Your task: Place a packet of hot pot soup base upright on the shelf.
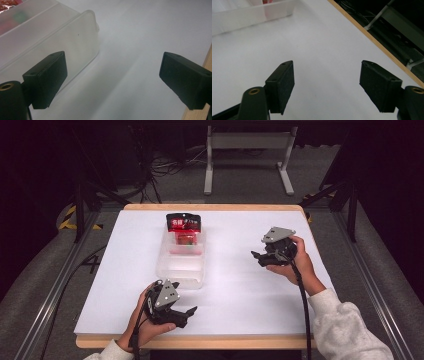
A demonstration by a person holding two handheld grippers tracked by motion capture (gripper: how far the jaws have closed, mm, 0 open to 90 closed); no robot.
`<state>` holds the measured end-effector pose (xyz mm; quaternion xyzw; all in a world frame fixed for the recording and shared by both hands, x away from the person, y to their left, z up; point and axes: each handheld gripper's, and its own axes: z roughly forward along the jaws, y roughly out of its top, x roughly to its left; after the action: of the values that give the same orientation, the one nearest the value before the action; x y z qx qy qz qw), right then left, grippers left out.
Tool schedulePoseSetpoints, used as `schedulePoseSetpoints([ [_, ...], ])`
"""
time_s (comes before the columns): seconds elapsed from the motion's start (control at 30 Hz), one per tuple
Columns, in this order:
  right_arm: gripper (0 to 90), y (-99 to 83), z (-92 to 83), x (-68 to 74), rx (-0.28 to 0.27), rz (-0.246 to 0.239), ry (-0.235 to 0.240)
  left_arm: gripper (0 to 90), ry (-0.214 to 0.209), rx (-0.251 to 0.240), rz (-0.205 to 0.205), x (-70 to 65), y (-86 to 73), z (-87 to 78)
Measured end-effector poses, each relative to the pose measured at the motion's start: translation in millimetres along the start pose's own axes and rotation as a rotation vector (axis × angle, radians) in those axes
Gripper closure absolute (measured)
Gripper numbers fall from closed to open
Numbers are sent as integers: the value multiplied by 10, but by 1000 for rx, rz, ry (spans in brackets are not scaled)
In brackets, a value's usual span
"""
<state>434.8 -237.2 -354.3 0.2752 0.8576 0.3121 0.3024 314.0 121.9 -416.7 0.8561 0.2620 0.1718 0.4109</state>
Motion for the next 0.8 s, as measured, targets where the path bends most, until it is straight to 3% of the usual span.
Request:
schedulePoseSetpoints([
  [0.23,260,-199,-79,41,21,2,-2,83,3,24,7,27,-64,61],
  [0.5,240,-454,-170,121,36,-30,-10,86,18,62,30,12,-103,132],
  [0.7,219,-701,-252,205,44,-51,-18,81,15,59,34,5,-111,135],
  [0.8,211,-811,-311,227,40,-36,-18,81,19,64,42,-6,-125,145],
])
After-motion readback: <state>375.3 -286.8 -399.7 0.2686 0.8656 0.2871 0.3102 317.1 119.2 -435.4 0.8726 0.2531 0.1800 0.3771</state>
